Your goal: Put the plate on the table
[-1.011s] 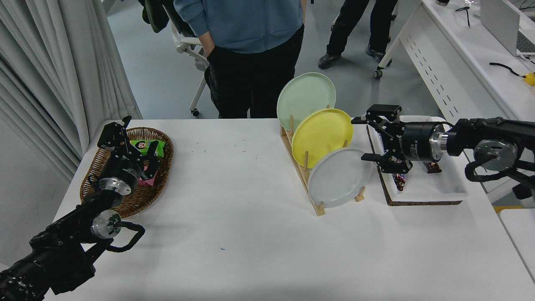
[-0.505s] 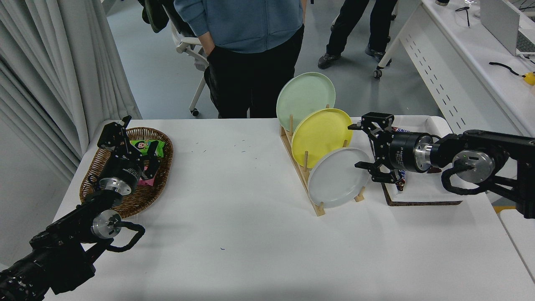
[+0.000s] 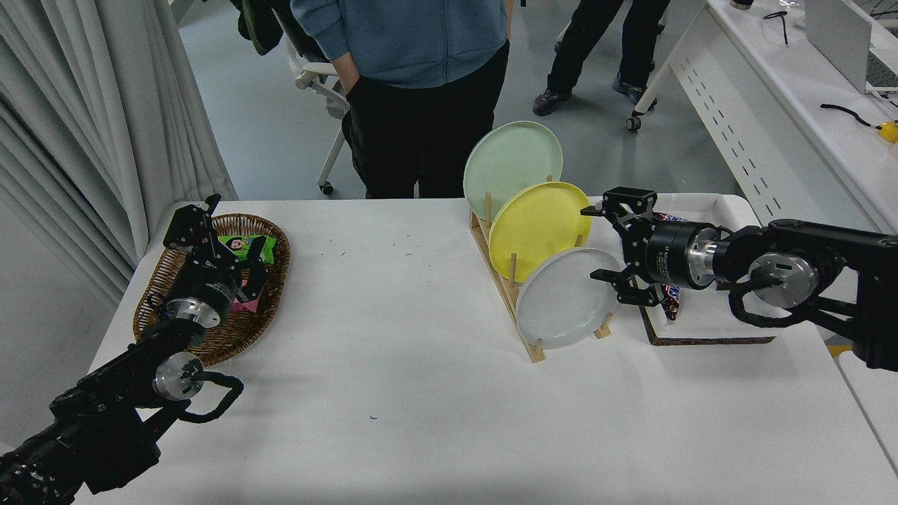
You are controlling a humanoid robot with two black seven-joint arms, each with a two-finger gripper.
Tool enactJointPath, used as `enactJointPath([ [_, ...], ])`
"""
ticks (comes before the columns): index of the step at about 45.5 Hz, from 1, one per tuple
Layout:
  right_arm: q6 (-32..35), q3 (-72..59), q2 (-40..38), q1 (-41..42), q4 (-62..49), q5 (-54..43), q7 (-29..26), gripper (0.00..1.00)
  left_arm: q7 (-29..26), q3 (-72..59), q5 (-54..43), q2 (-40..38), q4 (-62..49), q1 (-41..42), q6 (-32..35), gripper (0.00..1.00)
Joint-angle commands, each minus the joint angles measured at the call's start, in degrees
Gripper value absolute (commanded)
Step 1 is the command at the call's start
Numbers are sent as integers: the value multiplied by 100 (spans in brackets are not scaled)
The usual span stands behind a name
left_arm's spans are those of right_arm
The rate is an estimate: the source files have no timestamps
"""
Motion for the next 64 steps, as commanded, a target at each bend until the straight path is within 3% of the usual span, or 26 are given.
enactJointPath([
  [1, -174, 122, 237, -54, -210, 43, -4, 99, 0, 0, 2, 0, 0, -8, 0, 100],
  [7, -157, 122, 237, -89, -210, 69, -108, 99, 0, 0, 2, 0, 0, 1, 0, 100],
  [16, -262, 131, 246, -62, -210, 253, -1075, 91, 0, 0, 2, 0, 0, 1, 0, 100],
  [21, -262, 131, 246, -54, -202, 394, -1111, 87, 0, 0, 2, 0, 0, 1, 0, 100],
  [44, -455, 386, 228, -62, -246, 298, -1102, 85, 0, 0, 2, 0, 0, 1, 0, 100],
  [49, -464, 386, 228, -54, -254, 289, -1111, 72, 0, 0, 2, -9, 0, 1, 0, 100],
  [53, -455, 386, 228, -54, -254, 280, -1111, 71, 0, 0, 2, 0, 0, 1, 0, 100],
  [58, -455, 395, 228, -45, -254, 289, -1111, 58, 0, 9, -6, 0, 0, 1, 0, 100],
  [64, -447, 482, 228, -45, -254, 280, -1137, 53, 0, 0, 2, 0, 0, -8, 0, 100],
])
